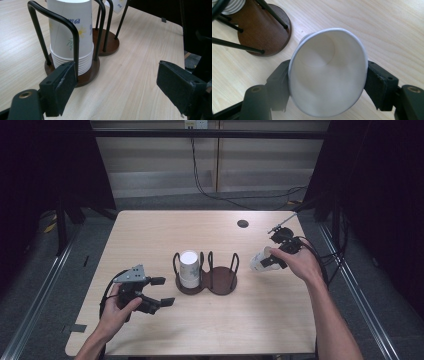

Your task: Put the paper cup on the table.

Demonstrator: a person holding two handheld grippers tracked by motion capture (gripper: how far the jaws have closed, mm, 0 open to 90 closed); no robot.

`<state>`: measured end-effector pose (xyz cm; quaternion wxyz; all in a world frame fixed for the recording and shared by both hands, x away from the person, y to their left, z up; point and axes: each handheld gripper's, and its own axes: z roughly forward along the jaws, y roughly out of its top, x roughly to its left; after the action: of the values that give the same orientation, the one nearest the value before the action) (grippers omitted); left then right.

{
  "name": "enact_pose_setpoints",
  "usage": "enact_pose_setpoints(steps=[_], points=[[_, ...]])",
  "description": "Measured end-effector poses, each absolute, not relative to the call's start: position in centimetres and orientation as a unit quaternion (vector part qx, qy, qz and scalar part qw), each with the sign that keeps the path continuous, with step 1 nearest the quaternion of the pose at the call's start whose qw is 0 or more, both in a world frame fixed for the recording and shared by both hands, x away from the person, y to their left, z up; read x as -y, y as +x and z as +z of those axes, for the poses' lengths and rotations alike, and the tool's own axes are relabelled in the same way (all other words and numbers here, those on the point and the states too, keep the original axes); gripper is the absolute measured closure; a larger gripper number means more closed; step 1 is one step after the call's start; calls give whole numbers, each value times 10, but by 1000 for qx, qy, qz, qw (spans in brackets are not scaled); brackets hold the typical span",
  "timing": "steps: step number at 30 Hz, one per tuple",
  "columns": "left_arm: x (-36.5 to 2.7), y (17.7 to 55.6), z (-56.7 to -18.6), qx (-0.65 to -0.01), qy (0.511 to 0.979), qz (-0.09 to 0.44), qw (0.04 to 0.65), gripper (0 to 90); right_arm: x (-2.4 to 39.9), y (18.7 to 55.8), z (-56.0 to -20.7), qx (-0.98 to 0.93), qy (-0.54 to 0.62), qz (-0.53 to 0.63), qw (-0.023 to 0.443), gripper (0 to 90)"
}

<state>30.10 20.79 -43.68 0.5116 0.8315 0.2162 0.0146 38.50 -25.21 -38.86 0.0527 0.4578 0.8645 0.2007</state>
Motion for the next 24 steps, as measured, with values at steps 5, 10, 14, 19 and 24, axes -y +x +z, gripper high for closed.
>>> enact_pose_setpoints(steps=[5,10,14,19,24], points=[[-208,302,-439,-215,835,13,506,159,256,392,-394,-865,467,181,48,283],[-208,302,-440,-218,835,11,506,159,256,398,-399,-868,469,155,50,279],[-209,302,-439,-216,833,13,510,159,253,401,-405,-872,469,135,45,276],[-208,301,-440,-212,835,11,508,159,250,404,-413,-871,474,122,39,270],[-208,301,-440,-210,836,10,506,159,248,405,-416,-871,474,119,43,249]])
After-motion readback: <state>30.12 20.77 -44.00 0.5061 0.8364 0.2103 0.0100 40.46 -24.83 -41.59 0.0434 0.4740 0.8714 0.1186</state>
